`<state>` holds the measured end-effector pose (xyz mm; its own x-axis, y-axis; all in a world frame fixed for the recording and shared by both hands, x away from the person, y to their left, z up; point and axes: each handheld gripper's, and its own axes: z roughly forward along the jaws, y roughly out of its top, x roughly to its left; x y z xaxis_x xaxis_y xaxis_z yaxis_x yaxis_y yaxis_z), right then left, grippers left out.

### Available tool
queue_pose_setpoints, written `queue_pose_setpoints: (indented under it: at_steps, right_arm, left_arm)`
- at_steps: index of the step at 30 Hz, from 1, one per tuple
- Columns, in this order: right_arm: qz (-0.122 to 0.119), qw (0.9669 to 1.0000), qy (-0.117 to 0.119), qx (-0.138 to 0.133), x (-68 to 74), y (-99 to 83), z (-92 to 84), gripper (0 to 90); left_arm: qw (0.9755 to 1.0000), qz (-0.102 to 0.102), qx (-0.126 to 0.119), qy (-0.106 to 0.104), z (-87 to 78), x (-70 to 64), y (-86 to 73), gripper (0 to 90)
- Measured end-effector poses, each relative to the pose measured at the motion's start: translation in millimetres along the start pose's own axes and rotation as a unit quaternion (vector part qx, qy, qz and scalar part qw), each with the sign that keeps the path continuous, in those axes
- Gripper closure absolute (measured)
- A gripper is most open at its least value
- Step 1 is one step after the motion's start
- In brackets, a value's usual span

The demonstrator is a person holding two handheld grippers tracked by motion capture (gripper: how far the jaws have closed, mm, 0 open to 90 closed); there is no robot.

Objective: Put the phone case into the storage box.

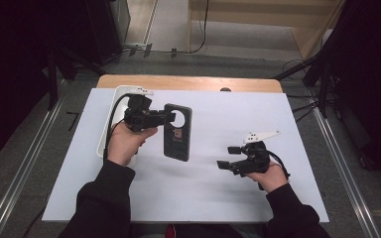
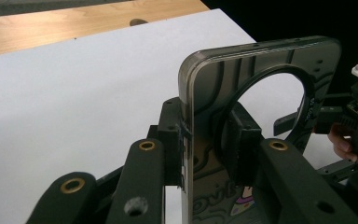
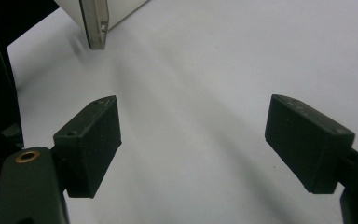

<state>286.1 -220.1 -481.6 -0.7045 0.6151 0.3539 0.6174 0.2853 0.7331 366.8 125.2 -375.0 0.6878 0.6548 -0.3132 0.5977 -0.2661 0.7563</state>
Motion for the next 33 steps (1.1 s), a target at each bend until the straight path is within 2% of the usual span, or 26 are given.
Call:
queue_pose_setpoints:
  at_steps: [9, 18, 33]
  right_arm:
    - [0.002, 1.0000, -0.002, 0.000, 1.7, -7.6, -2.9, 17.2]
    - [0.001, 1.0000, 0.002, -0.003, 5.0, -13.6, -7.4, 17.2]
    - [0.001, 1.0000, -0.003, 0.007, 12.6, -29.1, -10.2, 17.2]
  left_arm:
    - [1.0000, 0.000, -0.003, 0.005, -9.8, 1.7, 3.7, 71.1]
    - [0.9999, -0.009, -0.010, 0.008, -17.0, 9.4, 4.8, 71.1]
    - [0.9996, -0.019, -0.020, 0.010, -30.1, 17.2, 7.4, 71.1]
